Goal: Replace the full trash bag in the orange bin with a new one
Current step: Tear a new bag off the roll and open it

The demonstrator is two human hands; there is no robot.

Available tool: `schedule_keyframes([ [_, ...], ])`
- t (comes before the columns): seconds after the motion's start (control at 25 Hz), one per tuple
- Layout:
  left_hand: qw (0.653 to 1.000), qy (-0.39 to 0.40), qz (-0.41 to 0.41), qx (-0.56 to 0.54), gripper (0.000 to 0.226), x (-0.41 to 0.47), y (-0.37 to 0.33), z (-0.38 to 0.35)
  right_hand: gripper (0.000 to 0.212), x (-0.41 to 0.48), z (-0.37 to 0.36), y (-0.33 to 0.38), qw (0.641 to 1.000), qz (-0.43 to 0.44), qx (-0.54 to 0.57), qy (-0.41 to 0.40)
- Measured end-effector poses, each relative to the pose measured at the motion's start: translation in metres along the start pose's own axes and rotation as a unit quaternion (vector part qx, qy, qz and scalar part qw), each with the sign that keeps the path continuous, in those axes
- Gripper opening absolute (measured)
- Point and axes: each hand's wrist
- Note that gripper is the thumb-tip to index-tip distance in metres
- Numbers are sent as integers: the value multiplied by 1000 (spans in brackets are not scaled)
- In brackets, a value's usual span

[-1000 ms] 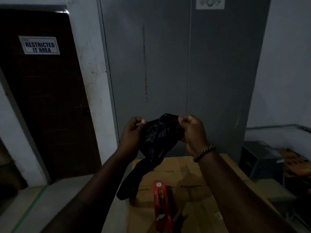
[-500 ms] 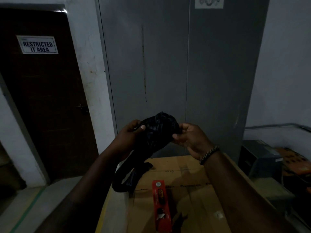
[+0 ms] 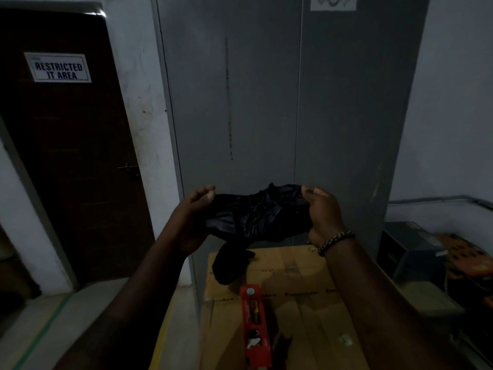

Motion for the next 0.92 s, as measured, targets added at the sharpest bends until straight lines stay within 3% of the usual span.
schedule_keyframes([
  [0.12, 994, 78, -22, -70, 72, -2, 2, 6, 12, -1, 4, 2, 982, -23, 155, 108],
  [0.2, 994, 97, -25, -37, 90, -3, 7, 2, 30, -3, 5, -1, 956, -31, 229, 180],
  [0.24, 995, 91, -30, 5, 87, -3, 10, -2, 39, -4, 4, -3, 951, -32, 230, 205],
  [0.4, 997, -1, -19, 81, 38, -6, 21, -17, 51, -10, 0, -11, 957, -33, 98, 270],
  [0.48, 992, -42, 1, 119, 26, -6, 23, -17, 41, -13, -1, -15, 968, -37, 20, 248],
  [0.68, 976, -144, 0, 164, 25, -4, 17, -8, 10, -2, 5, -16, 995, -1, -69, 66],
  [0.8, 974, -169, 4, 153, 41, -3, 11, -7, 26, 2, 11, -10, 989, 32, -148, -2],
  [0.88, 979, -178, 32, 96, 53, 1, 10, -3, 33, 4, 12, -7, 993, 23, -112, -1],
  [0.92, 983, -166, 48, 63, 58, 3, 10, -3, 37, 4, 11, -5, 998, 5, -52, 37],
])
Point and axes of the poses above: each hand's wrist, its own x-axis towards the middle knuckle, its own z-axis out of the back of the hand, y = z × x, and after that the axes turned 7 degrees about -x, right-handed
